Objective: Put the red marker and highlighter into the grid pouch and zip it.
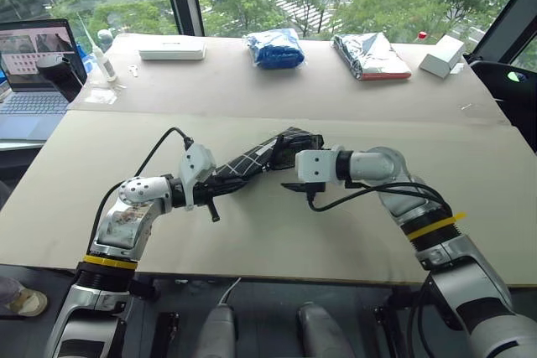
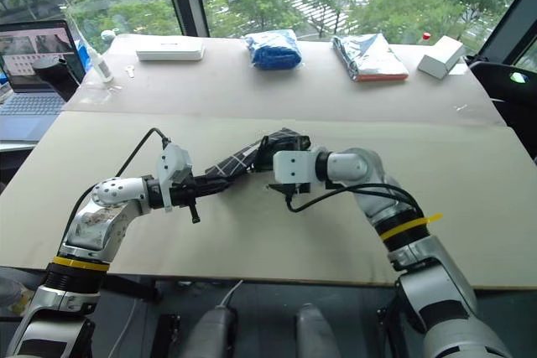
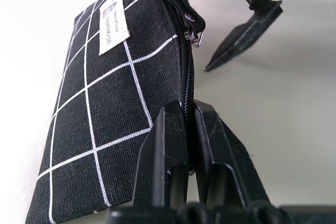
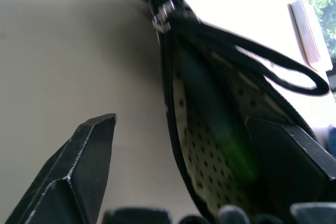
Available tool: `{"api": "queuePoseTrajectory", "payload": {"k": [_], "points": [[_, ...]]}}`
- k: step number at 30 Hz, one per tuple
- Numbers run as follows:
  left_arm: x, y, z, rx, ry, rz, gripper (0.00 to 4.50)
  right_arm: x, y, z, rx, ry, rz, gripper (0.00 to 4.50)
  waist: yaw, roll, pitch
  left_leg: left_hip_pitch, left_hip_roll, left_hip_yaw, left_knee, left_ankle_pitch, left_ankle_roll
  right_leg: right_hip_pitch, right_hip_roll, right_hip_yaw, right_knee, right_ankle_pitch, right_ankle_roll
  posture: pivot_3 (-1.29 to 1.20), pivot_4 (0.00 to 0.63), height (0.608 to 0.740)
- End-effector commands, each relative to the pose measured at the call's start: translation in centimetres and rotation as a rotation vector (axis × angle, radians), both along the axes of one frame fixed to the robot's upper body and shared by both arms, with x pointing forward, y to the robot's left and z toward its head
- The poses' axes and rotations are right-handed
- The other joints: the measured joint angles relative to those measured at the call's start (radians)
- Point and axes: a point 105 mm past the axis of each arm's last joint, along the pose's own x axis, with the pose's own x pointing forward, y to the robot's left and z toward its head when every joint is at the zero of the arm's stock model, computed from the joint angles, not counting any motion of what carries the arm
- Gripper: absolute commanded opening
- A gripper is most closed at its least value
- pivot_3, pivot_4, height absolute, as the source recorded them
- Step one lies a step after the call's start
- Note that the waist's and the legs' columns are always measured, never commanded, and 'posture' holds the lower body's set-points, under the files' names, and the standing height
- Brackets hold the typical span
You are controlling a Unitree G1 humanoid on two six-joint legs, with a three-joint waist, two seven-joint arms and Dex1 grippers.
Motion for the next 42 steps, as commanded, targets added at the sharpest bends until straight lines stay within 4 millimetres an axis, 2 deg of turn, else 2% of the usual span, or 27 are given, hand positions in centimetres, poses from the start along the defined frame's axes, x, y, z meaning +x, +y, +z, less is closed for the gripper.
{"api": "queuePoseTrajectory", "payload": {"k": [1,3,4,7,10,13,17,20,24,27,31,36,40,42], "points": [[-0.3,-0.3,1.1,-0.010,-0.038,-0.016,0.00,0.1,-3.3,4.7,0.147,-0.072,-0.063,4.29,0.001,0.000,0.000,0.000,0.000,0.000,0.000,0.000,0.000,0.000,0.000,0.000,0.000,0.000,0.000,0.00,0.150,0.740],[-0.3,-0.3,1.1,-0.011,-0.037,-0.015,0.00,-0.8,-4.1,5.8,0.253,-0.008,-0.062,4.29,0.001,0.000,0.000,0.000,0.000,0.000,0.000,0.000,0.000,0.000,0.000,0.000,0.000,0.000,0.000,0.00,0.150,0.740],[-0.3,-0.3,1.1,-0.011,-0.037,-0.015,0.00,-1.9,-4.3,5.9,0.324,0.095,-0.045,4.29,0.001,0.000,0.000,0.000,0.000,0.000,0.000,0.000,0.000,0.001,0.000,0.000,0.000,0.000,0.000,0.00,0.150,0.740],[-0.4,-0.3,1.0,-0.010,-0.035,-0.013,0.00,-5.8,-4.1,5.3,0.487,0.415,0.049,4.29,0.001,0.000,0.000,0.000,0.000,-0.001,-0.001,0.000,0.000,0.001,0.000,0.000,0.000,0.000,0.000,0.00,0.150,0.740],[-0.4,-0.3,0.9,-0.009,-0.032,-0.012,0.00,-7.9,-3.7,4.5,0.547,0.542,0.083,4.29,-0.001,0.000,0.000,0.000,0.000,-0.001,0.000,0.000,0.000,0.002,0.000,0.000,0.000,0.000,0.000,0.00,0.150,0.740],[-0.4,-0.4,0.8,-0.011,-0.029,-0.015,0.00,-6.7,-2.8,4.0,0.673,0.553,-0.002,4.29,-0.009,0.000,0.000,0.001,0.000,-0.001,0.002,0.000,0.000,0.001,0.000,0.000,0.001,0.000,0.001,0.00,0.150,0.740],[-0.4,-0.7,0.7,-0.013,-0.027,-0.023,0.00,-3.3,-1.6,3.8,0.874,0.493,-0.192,4.29,-0.014,0.000,0.000,0.001,0.000,-0.001,0.001,0.000,0.000,0.001,0.001,0.000,0.001,-0.003,0.005,0.00,0.150,0.740],[-0.4,-0.8,0.7,-0.013,-0.027,-0.028,0.00,-2.1,-1.3,4.3,1.000,0.520,-0.253,4.29,-0.015,0.000,0.000,0.000,0.000,-0.001,0.001,0.000,0.000,0.000,0.001,0.000,0.001,-0.001,0.001,0.00,0.150,0.740],[-0.5,-0.8,0.7,-0.012,-0.027,-0.030,0.00,-1.4,-0.9,4.1,1.043,0.571,-0.300,4.29,-0.004,0.000,0.000,-0.001,0.000,-0.001,0.001,0.000,0.000,0.000,0.000,0.000,0.000,0.000,0.000,0.00,0.150,0.740],[-0.5,-0.8,0.6,-0.010,-0.026,-0.031,0.00,-0.6,-0.8,3.2,1.060,0.628,-0.373,4.29,-0.002,0.000,0.000,0.000,0.000,-0.001,0.001,0.000,0.000,0.000,0.001,0.000,0.001,0.000,0.000,0.00,0.150,0.740],[-0.5,-0.7,0.5,-0.009,-0.023,-0.028,0.00,-0.6,-0.1,2.0,1.057,0.729,-0.424,4.29,-0.003,0.000,0.000,-0.001,0.000,-0.001,0.000,0.000,0.000,0.000,0.001,0.000,0.001,0.000,0.000,0.00,0.150,0.740],[-0.5,-0.6,0.4,-0.010,-0.022,-0.025,0.00,-0.4,0.0,0.7,1.042,0.771,-0.491,4.29,-0.003,0.000,0.000,-0.001,0.000,-0.001,0.000,0.000,0.000,-0.001,0.001,0.000,0.001,0.000,0.000,0.00,0.150,0.740],[-0.4,-0.7,0.3,-0.010,-0.022,-0.024,0.00,-0.5,0.5,1.2,1.062,0.796,-0.472,4.29,-0.004,0.000,0.000,-0.001,0.000,-0.001,0.000,0.000,0.000,-0.001,0.001,0.000,0.001,0.000,0.000,0.00,0.150,0.740],[-0.4,-0.7,0.2,-0.010,-0.021,-0.023,0.00,-0.6,0.7,1.3,1.064,0.807,-0.457,3.88,-0.004,0.000,0.000,-0.001,0.000,-0.001,0.000,0.000,0.000,-0.001,0.001,0.000,0.001,0.000,0.000,0.00,0.150,0.740]]}}
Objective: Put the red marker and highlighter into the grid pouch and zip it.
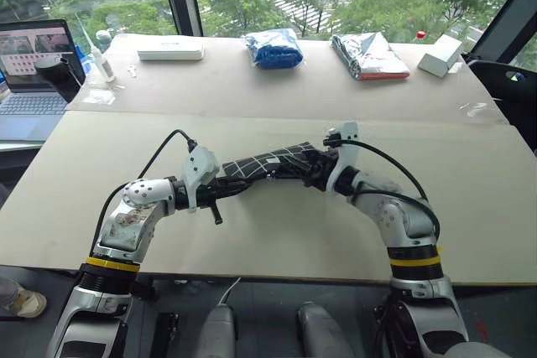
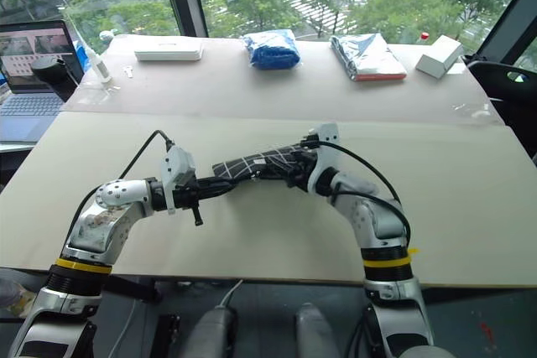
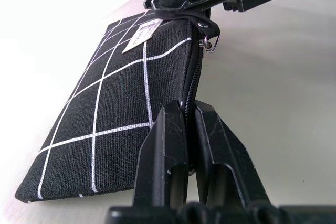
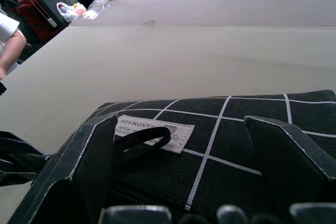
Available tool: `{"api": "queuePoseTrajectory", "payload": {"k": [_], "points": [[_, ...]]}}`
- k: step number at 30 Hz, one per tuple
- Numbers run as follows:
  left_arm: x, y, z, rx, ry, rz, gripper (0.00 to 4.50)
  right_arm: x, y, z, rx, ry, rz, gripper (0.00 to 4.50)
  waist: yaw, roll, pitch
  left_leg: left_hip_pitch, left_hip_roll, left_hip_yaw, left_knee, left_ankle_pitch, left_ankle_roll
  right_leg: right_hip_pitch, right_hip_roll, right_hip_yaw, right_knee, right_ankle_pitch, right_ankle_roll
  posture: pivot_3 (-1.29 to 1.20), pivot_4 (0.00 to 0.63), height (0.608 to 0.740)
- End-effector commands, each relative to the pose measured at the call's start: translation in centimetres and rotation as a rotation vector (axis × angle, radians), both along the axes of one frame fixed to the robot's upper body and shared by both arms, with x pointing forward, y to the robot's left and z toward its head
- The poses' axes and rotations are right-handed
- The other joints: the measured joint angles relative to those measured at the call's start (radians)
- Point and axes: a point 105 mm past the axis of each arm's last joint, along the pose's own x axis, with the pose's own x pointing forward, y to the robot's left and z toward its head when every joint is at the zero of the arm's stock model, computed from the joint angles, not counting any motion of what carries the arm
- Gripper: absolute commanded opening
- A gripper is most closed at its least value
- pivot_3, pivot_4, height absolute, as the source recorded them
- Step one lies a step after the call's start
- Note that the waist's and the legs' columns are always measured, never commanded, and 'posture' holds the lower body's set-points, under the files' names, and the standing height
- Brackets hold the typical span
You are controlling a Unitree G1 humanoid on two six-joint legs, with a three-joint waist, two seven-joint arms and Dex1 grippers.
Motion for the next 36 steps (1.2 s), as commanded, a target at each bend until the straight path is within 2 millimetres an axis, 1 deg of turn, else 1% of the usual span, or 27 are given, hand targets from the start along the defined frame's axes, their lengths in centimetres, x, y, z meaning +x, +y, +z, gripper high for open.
{"api": "queuePoseTrajectory", "payload": {"k": [1,2,5,6,7,8,9,10,11,12,21,24,26,27,30,31,33,36], "points": [[-0.1,-0.1,0.4,-0.006,-0.027,-0.005,0.00,-0.2,0.5,2.0,0.049,-0.043,0.031,3.65,0.000,0.000,0.000,0.000,0.000,0.000,0.000,0.000,0.000,0.000,0.000,0.000,0.000,0.000,0.000,0.00,0.150,0.740],[-0.1,-0.1,0.4,-0.006,-0.026,-0.004,0.00,-0.3,0.6,2.1,0.056,-0.040,0.038,3.39,0.001,0.000,0.000,0.000,0.000,0.000,0.000,0.000,0.000,0.000,0.000,0.000,0.000,0.000,0.000,0.00,0.150,0.740],[-0.1,0.0,0.4,-0.008,-0.024,-0.001,0.00,-0.8,0.8,2.5,0.112,-0.017,0.076,2.29,0.000,0.000,0.000,0.000,0.000,0.000,0.000,0.000,0.000,0.000,0.000,0.000,0.000,0.000,0.000,0.00,0.150,0.740],[-0.1,0.0,0.3,-0.008,-0.024,0.000,0.00,-1.0,0.9,2.7,0.134,-0.009,0.093,2.01,0.000,0.000,0.000,0.000,0.000,0.000,0.000,0.000,0.000,0.000,0.000,0.000,0.000,0.000,0.000,0.00,0.150,0.740],[-0.1,0.0,0.3,-0.008,-0.023,0.000,0.00,-1.1,0.9,2.9,0.146,-0.004,0.103,1.60,0.000,0.000,0.000,0.000,0.000,0.000,0.000,0.000,0.000,0.000,0.000,0.000,0.000,0.000,0.000,0.00,0.150,0.740],[-0.1,0.0,0.3,-0.008,-0.022,0.001,0.00,-1.3,1.0,3.0,0.156,0.004,0.121,1.30,0.000,0.000,0.000,0.000,0.000,0.000,0.000,0.000,0.000,0.000,0.000,0.000,0.000,0.000,0.000,0.00,0.150,0.740],[0.0,0.1,0.3,-0.008,-0.022,0.002,0.00,-1.5,1.0,3.0,0.158,0.011,0.133,0.88,0.000,0.000,0.000,0.000,0.000,0.000,0.000,0.000,0.000,0.000,0.000,0.000,0.000,0.000,0.000,0.00,0.150,0.740],[0.0,0.1,0.3,-0.008,-0.021,0.003,0.00,-1.6,1.0,3.0,0.161,0.018,0.143,0.61,0.000,0.000,0.000,0.000,0.000,0.000,0.000,0.000,0.000,0.000,0.000,0.000,0.000,0.000,0.000,0.00,0.150,0.740],[0.0,0.1,0.3,-0.008,-0.021,0.004,0.00,-1.7,1.1,3.0,0.166,0.026,0.153,0.19,0.000,0.000,0.000,0.000,0.000,0.000,0.000,0.000,0.000,0.000,0.000,0.000,0.000,0.000,0.000,0.00,0.150,0.740],[0.1,0.1,0.3,-0.008,-0.021,0.005,0.00,-1.8,1.1,3.0,0.168,0.030,0.157,0.05,0.000,0.000,0.000,0.000,0.000,0.000,0.000,0.000,0.000,0.000,0.000,0.000,0.000,0.000,0.000,0.00,0.150,0.740],[0.2,0.1,0.3,-0.009,-0.023,0.004,0.00,-1.5,0.9,3.1,0.168,0.021,0.132,0.05,-0.003,0.000,0.000,0.000,0.000,0.000,0.000,0.000,0.000,0.000,0.000,0.000,0.000,0.000,0.000,0.00,0.150,0.740],[0.1,0.0,0.4,-0.009,-0.022,0.003,0.00,-0.9,0.2,3.9,0.184,-0.034,0.084,0.05,-0.003,0.000,0.000,0.000,0.000,0.000,0.000,0.000,0.000,0.000,0.000,0.000,0.000,0.000,0.000,0.00,0.150,0.740],[0.1,0.0,0.4,-0.009,-0.021,0.003,0.00,-1.0,0.1,4.5,0.171,-0.073,0.103,0.60,-0.004,0.000,0.000,0.000,0.000,0.000,0.000,0.000,0.000,0.000,0.000,0.000,0.000,0.000,0.001,0.00,0.150,0.740],[0.1,0.0,0.4,-0.009,-0.021,0.003,0.00,-1.1,0.1,4.6,0.165,-0.083,0.108,0.77,-0.004,0.000,0.000,0.000,0.000,0.000,0.000,0.000,0.000,0.000,0.000,0.000,0.000,-0.001,0.001,0.00,0.150,0.740],[0.1,0.1,0.4,-0.009,-0.020,0.004,0.00,-1.1,0.0,5.0,0.167,-0.088,0.106,1.85,-0.005,0.000,0.000,0.000,0.000,0.000,0.000,0.000,0.000,0.000,0.000,0.000,0.000,-0.001,0.002,0.00,0.150,0.740],[0.1,0.1,0.4,-0.010,-0.020,0.004,0.00,-1.1,-0.1,5.1,0.173,-0.086,0.103,2.11,-0.006,0.000,0.000,0.000,0.000,0.000,0.000,0.000,0.000,0.000,0.000,0.000,0.000,-0.001,0.002,0.00,0.150,0.740],[0.1,0.0,0.4,-0.010,-0.019,0.004,0.00,-1.1,-0.2,5.2,0.208,-0.047,0.113,2.86,-0.008,0.000,0.000,0.000,0.000,0.000,-0.001,0.000,0.000,0.000,0.000,0.000,0.000,-0.001,0.002,0.00,0.150,0.740],[0.1,0.0,0.3,-0.011,-0.018,0.004,0.00,-1.2,-0.2,5.2,0.220,-0.027,0.129,2.86,-0.011,0.000,0.000,0.000,0.000,0.000,-0.001,0.000,0.000,0.000,0.000,0.000,0.000,-0.001,0.002,0.00,0.150,0.740]]}}
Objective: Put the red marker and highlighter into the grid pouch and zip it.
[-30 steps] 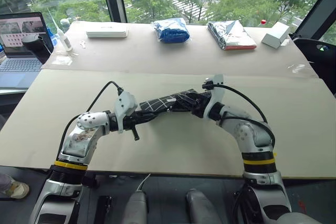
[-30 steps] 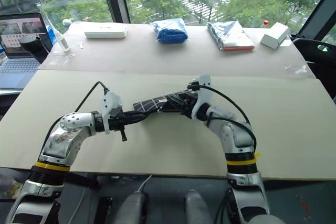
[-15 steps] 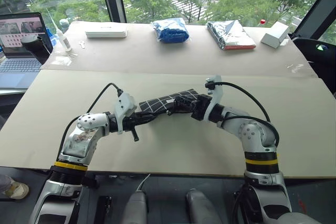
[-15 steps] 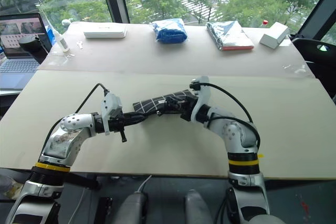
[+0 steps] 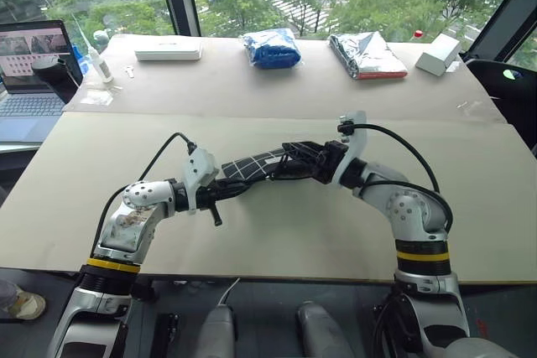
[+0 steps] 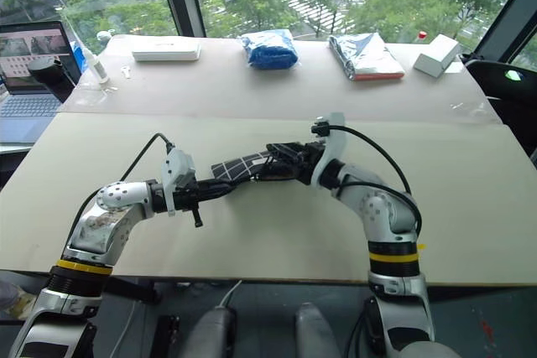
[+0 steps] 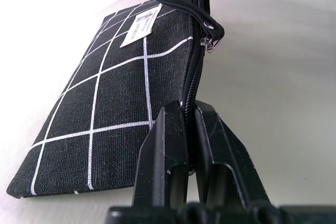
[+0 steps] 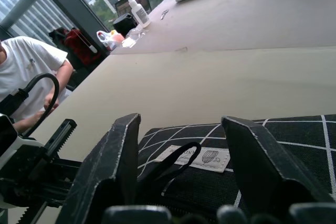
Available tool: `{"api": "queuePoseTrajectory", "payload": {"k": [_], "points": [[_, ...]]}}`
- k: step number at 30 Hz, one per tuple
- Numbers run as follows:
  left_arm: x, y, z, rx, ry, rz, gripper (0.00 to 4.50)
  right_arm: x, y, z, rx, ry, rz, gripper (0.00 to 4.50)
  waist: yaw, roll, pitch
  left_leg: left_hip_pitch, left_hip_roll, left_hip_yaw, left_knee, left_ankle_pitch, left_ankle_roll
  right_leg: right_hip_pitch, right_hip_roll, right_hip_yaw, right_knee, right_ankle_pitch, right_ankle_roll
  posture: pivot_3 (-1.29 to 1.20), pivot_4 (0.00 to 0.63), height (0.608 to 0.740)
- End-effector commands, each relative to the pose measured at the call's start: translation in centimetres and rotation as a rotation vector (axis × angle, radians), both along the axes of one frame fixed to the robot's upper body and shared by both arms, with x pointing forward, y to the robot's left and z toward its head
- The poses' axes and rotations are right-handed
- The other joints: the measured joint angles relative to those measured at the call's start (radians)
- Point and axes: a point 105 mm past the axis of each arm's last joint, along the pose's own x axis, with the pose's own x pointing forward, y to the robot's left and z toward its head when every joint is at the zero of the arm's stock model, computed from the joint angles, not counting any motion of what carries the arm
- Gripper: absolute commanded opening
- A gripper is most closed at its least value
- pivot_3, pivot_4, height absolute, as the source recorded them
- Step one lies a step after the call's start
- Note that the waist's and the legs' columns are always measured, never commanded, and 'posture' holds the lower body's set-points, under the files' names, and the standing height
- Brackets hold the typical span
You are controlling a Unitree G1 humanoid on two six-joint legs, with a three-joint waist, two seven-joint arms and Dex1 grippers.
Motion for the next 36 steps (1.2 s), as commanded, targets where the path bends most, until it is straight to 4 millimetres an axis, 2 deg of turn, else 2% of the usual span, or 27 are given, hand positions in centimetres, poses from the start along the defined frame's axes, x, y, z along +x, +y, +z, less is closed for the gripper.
{"api": "queuePoseTrajectory", "payload": {"k": [1,12,17,23,26,32,36], "points": [[0.0,-0.2,0.9,-0.009,-0.036,-0.009,0.00,-0.4,0.1,1.6,0.027,-0.031,0.027,2.86,-0.001,0.000,0.000,0.000,0.000,0.000,0.000,0.000,0.000,0.000,0.000,0.000,0.000,0.000,0.000,0.00,0.150,0.740],[0.0,-0.3,0.8,-0.014,-0.035,-0.004,0.00,-0.2,1.2,-1.6,-0.031,0.104,0.021,2.86,-0.004,0.000,0.000,0.000,0.000,0.000,0.000,0.000,0.000,0.000,0.000,0.000,0.000,0.000,0.000,0.00,0.150,0.740],[0.0,-0.3,0.7,-0.016,-0.034,-0.002,0.00,-0.3,1.8,-1.8,-0.028,0.122,0.035,2.86,-0.004,0.000,0.000,0.000,0.000,0.000,-0.001,0.000,0.000,0.000,0.000,0.000,0.000,0.000,0.000,0.00,0.150,0.740],[0.1,-0.4,0.6,-0.017,-0.033,0.001,0.00,-1.7,3.2,-1.8,-0.017,0.136,0.120,2.86,-0.006,0.000,0.000,0.000,0.000,0.000,-0.001,0.000,0.000,0.000,0.000,0.000,0.000,0.000,0.000,0.00,0.150,0.740],[0.1,-0.3,0.5,-0.017,-0.033,0.004,0.00,-2.3,3.5,-1.9,-0.022,0.134,0.146,2.13,-0.005,0.000,0.000,0.000,0.000,0.000,-0.001,0.000,0.000,0.000,0.000,0.000,-0.001,0.000,0.000,0.00,0.150,0.740],[0.0,-0.1,0.5,-0.015,-0.032,0.006,0.00,-1.9,3.1,-1.7,-0.038,0.114,0.120,0.02,-0.007,0.000,0.000,0.000,0.000,0.000,-0.001,0.000,0.000,0.000,0.000,0.000,-0.001,0.000,0.000,0.00,0.150,0.740],[0.0,-0.1,0.5,-0.014,-0.034,0.006,0.00,-1.6,2.7,-1.5,-0.044,0.101,0.104,0.02,-0.007,0.000,0.000,0.000,0.000,0.000,-0.001,0.000,0.000,0.000,0.000,0.000,-0.001,0.000,0.000,0.00,0.150,0.740]]}}
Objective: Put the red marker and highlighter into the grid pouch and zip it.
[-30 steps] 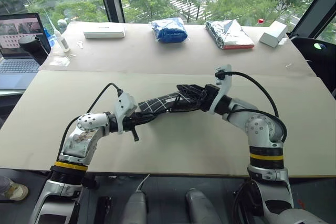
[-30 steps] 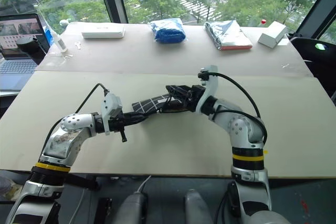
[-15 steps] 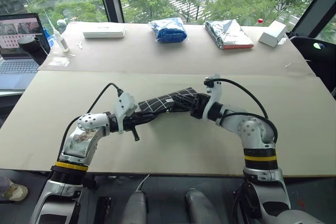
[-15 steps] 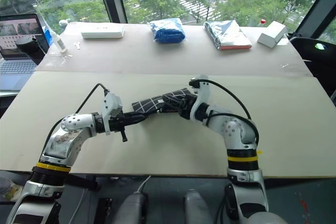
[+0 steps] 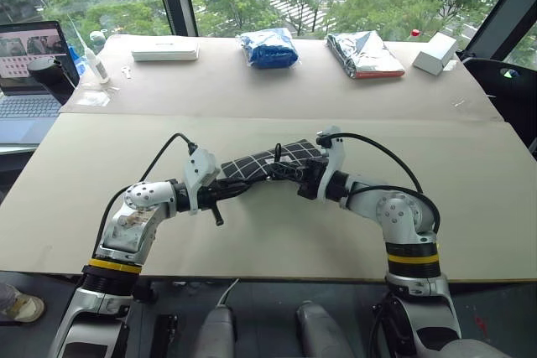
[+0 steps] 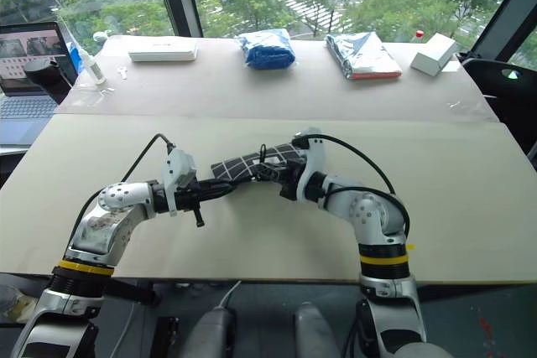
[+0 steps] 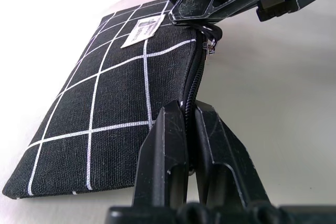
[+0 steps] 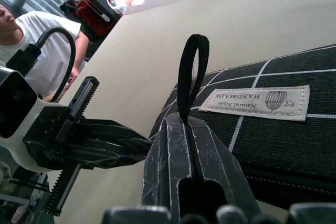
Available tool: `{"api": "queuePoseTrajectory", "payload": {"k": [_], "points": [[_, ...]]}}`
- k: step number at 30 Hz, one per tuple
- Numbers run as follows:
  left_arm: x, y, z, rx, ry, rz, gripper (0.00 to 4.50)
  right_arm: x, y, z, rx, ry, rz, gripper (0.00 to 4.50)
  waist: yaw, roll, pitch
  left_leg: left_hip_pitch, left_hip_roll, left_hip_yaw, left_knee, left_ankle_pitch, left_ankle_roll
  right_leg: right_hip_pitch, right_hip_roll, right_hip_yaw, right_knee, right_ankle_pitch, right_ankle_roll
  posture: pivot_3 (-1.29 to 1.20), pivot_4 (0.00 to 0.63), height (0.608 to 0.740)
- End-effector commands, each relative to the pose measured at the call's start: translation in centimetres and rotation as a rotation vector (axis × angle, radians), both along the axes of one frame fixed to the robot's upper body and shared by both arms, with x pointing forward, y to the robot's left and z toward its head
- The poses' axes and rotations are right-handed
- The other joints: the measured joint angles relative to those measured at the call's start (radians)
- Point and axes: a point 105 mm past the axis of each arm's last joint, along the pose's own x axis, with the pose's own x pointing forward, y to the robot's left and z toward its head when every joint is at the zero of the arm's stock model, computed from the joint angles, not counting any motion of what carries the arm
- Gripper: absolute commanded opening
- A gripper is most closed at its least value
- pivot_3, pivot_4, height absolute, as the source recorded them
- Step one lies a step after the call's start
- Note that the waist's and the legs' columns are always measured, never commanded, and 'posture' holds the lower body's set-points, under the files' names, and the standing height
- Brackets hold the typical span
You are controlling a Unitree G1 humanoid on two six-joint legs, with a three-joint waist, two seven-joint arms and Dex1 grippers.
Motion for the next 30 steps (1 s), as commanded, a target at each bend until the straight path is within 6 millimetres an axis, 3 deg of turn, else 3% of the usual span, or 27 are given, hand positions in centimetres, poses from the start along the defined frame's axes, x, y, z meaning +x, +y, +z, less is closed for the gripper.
{"api": "queuePoseTrajectory", "payload": {"k": [1,7,14,19,22,29,30], "points": [[-0.1,0.0,0.7,-0.005,-0.035,-0.005,0.00,0.2,-0.3,1.7,0.008,-0.075,-0.004,0.02,0.000,0.000,0.000,0.000,0.000,0.000,0.000,0.000,0.000,0.000,0.000,0.000,0.000,0.000,0.000,0.00,0.150,0.740],[-0.1,-0.1,0.7,-0.003,-0.034,-0.008,0.00,0.8,-1.7,2.1,-0.006,-0.103,-0.055,0.02,0.000,0.000,0.000,0.000,0.000,0.000,0.000,0.000,0.000,0.000,0.000,0.000,0.000,0.000,0.001,0.00,0.150,0.740],[-0.2,0.0,0.7,0.001,-0.032,-0.012,0.00,2.9,-8.6,3.0,-0.082,-0.162,-0.270,0.02,0.004,0.000,0.000,-0.001,0.000,0.000,0.000,0.000,0.000,0.000,0.000,0.000,-0.002,0.000,0.001,0.00,0.150,0.740],[-0.1,0.0,0.7,0.003,-0.031,-0.019,0.00,3.6,-11.9,3.0,-0.149,-0.187,-0.350,0.02,-0.001,0.000,0.000,0.000,0.000,0.000,-0.001,0.000,0.000,0.000,0.000,0.000,-0.002,0.000,0.001,0.00,0.150,0.740],[0.0,-0.1,0.8,0.004,-0.033,-0.022,0.00,3.8,-12.3,2.7,-0.155,-0.186,-0.357,0.02,-0.002,0.000,0.000,0.000,0.000,0.000,-0.001,0.000,0.000,0.000,0.000,0.000,-0.002,0.000,0.001,0.00,0.150,0.740],[0.1,-0.2,0.9,0.006,-0.038,-0.026,0.00,3.4,-11.0,2.3,-0.151,-0.214,-0.310,0.02,-0.002,0.000,0.000,0.000,0.000,0.000,-0.001,0.000,0.000,0.000,0.000,0.000,-0.002,0.000,0.000,0.00,0.150,0.740],[0.1,-0.2,1.0,0.006,-0.039,-0.028,0.00,3.0,-10.4,2.4,-0.133,-0.209,-0.272,0.30,-0.002,0.000,0.000,0.000,0.000,0.000,-0.001,0.000,0.000,0.000,0.000,0.000,-0.002,0.000,0.000,0.00,0.150,0.740]]}}
